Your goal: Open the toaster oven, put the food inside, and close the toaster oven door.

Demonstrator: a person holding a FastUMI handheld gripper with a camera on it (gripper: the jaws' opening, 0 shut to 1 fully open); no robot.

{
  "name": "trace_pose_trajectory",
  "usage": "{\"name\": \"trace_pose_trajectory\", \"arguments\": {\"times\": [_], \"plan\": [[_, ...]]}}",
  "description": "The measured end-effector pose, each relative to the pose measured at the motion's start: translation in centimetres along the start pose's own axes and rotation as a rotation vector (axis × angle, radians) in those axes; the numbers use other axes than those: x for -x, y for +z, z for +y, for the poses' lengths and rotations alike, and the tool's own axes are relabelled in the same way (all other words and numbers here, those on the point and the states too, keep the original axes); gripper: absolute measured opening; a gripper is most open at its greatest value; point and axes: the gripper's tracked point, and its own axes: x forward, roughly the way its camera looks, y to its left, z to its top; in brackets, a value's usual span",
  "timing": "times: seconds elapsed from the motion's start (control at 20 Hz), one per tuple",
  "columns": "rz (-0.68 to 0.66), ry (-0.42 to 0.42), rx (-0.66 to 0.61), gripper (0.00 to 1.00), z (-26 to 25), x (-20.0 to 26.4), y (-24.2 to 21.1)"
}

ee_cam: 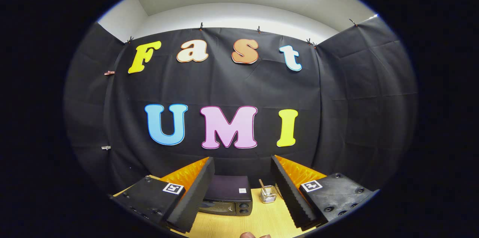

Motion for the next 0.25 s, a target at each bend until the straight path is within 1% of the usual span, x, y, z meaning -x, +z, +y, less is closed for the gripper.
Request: {"name": "trace_pose_trajectory", "arguments": {"times": [0.25], "plan": [[0.018,-0.002,-0.004,0.98,-0.30,0.00,-0.49]]}}
